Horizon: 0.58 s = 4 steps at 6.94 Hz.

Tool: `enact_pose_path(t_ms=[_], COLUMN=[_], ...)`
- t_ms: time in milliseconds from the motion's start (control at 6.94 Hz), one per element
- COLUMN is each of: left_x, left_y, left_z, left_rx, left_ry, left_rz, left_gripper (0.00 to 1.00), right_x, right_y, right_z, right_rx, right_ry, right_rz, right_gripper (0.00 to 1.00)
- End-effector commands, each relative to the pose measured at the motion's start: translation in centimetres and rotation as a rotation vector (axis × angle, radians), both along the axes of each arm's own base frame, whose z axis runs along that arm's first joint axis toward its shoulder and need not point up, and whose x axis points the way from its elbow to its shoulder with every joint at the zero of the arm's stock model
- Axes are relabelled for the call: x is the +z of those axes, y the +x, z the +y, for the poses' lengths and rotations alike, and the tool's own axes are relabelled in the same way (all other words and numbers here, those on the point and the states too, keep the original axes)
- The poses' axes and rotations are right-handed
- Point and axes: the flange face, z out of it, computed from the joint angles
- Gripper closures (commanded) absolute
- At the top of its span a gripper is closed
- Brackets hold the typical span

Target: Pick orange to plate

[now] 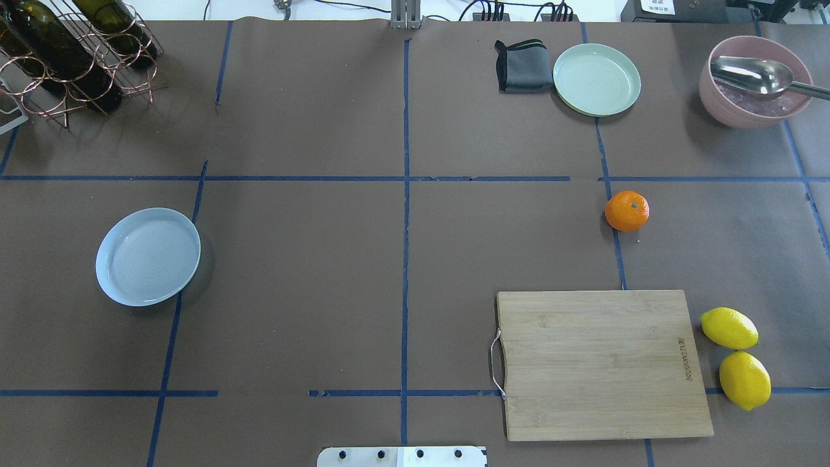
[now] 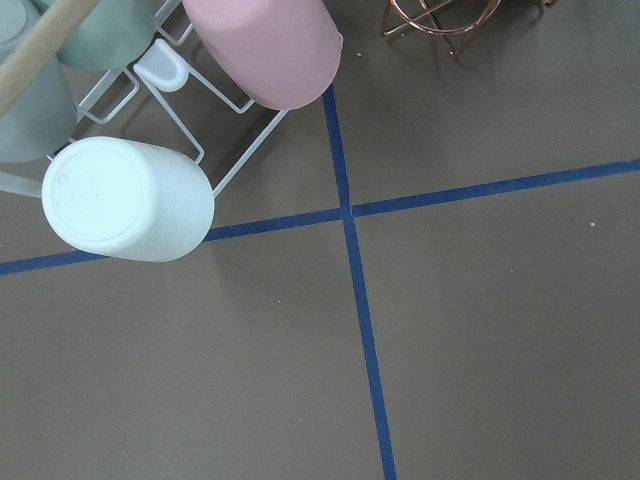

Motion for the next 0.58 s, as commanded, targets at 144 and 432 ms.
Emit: enact_pose_path(t_ms=[144,432], left_x=[-0.3,-1.9], left_y=[0.0,0.4], left_z=[0.0,0.1], left_rx=[0.000,0.000], left_ry=[0.013,0.036], left_rz=[0.001,-0.005], left_gripper=[0.00,0.00], right_x=[0.0,-0.2], right_y=[0.0,-0.1], right_z=[0.1,0.1], right_rx=[-0.001,-0.002], right_ry=[0.001,0.003], right_rz=[0.000,0.000], right_gripper=[0.00,0.00])
